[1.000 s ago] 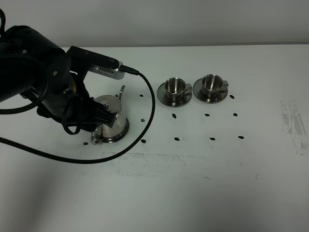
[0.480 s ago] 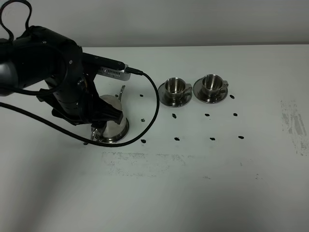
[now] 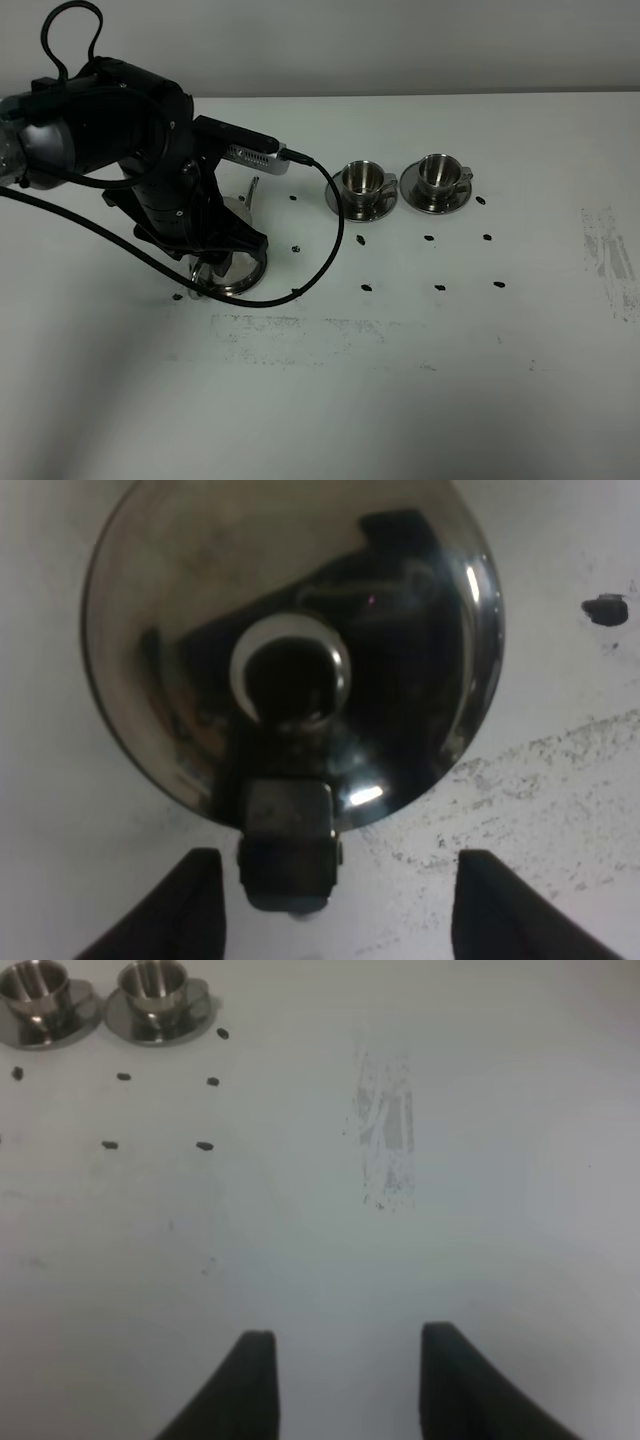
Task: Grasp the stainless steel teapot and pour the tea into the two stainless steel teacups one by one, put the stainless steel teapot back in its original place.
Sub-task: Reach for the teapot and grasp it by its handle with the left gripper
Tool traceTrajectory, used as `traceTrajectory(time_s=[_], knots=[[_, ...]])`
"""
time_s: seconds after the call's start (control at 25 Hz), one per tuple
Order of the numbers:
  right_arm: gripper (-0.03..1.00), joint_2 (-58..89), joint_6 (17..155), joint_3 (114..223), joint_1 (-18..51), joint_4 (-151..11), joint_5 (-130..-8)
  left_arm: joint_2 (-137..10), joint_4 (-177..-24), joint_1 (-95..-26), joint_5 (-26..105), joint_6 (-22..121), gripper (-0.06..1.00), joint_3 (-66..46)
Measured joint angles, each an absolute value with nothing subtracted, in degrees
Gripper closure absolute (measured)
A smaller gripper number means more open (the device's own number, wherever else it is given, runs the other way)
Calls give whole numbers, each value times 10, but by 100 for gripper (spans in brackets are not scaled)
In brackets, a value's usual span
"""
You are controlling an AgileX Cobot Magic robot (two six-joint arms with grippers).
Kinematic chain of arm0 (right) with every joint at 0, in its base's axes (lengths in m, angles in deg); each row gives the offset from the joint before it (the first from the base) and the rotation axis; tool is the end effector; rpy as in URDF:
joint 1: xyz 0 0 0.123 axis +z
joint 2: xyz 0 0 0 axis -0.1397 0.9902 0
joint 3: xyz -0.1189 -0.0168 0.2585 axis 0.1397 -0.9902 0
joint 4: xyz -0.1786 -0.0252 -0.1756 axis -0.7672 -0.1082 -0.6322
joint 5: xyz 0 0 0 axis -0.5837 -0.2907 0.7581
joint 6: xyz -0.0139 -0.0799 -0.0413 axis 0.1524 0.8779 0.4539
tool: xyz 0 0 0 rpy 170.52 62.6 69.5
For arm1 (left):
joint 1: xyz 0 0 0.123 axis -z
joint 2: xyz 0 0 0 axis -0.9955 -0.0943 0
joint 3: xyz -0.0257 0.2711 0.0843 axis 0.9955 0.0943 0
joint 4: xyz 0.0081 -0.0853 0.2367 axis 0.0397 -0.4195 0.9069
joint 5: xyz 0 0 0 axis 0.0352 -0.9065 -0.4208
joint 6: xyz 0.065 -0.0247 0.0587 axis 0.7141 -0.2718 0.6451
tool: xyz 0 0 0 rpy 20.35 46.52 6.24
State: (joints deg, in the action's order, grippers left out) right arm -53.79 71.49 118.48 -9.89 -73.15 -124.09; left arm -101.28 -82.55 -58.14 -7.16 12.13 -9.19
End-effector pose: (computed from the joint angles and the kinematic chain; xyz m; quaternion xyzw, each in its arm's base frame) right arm -0.0004 0.0070 0.2799 -0.0513 0.8746 0.0003 0.4822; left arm 0.3509 -0.1683 0.1907 0.2229 0.9682 0.0045 0.1137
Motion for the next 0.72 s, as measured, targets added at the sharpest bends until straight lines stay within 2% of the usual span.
traceTrajectory(time_s=[0.72], knots=[[64, -538, 715, 1185, -99, -732, -1241, -1027, -817, -587, -73, 101, 47, -92]])
